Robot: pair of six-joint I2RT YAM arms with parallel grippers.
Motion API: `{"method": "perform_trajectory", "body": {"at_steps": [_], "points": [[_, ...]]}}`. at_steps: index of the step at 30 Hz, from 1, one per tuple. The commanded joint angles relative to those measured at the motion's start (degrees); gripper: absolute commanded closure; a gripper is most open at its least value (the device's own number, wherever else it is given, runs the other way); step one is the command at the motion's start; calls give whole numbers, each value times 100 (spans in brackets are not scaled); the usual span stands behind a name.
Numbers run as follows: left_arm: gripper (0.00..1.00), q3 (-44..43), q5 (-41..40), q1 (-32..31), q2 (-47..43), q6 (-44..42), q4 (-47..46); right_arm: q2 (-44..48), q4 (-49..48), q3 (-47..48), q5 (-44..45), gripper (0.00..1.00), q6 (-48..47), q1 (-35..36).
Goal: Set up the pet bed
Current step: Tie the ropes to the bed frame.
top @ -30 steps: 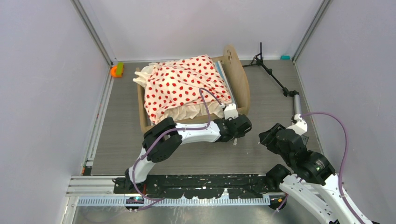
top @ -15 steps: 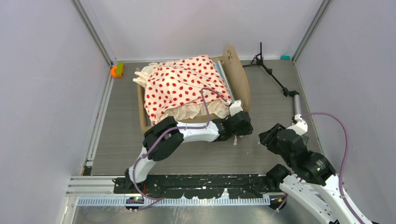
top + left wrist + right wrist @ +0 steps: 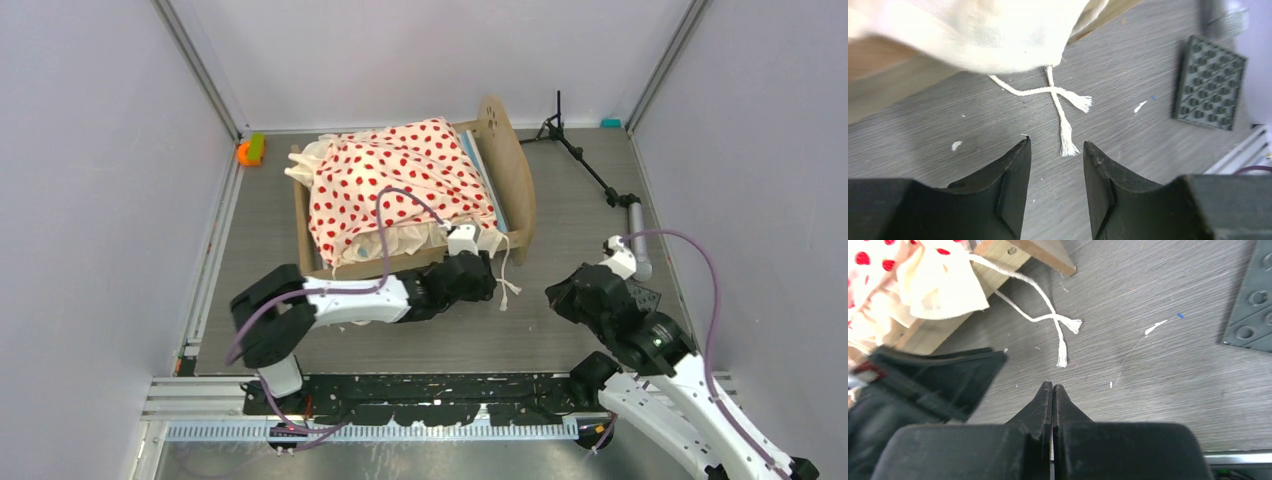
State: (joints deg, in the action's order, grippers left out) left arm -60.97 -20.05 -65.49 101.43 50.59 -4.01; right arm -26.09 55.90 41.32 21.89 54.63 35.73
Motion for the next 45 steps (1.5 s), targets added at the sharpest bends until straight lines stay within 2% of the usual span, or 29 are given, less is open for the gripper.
{"method": "perform_trajectory", "body": {"at_steps": [1,6,12,16,24,31,39,45], "points": [[56,460,-496,21,-926,-315,-188,-633,-1082,-365,-446,100,92,-16],[57,770,-701,30,-1332,-488,24,-1401,-2029,-815,-598,100,145,-34],[66,868,-546,84,-1410,-755,-54,-2445,-3080,-1198,-1197,100,146,-377],[68,887,-486,123,-1414,-817,-39,-2857,-3445,-1311,-1353,100,81,-616],[69,963,-382,233,-1390,-839,-90,-3439,-3805,-1490,-1590,100,46,-752],[70,999,-273,283,-1378,-879,-192,-3623,-3802,-1532,-1101,100,69,-784],[70,1032,-194,314,-1419,-1039,-231,-4264,-4019,-1322,-1157,100,-99,-885],[70,1197,-59,473,-1457,-1042,-354,-4465,-4130,-1181,-806,100,-261,-1025]]}}
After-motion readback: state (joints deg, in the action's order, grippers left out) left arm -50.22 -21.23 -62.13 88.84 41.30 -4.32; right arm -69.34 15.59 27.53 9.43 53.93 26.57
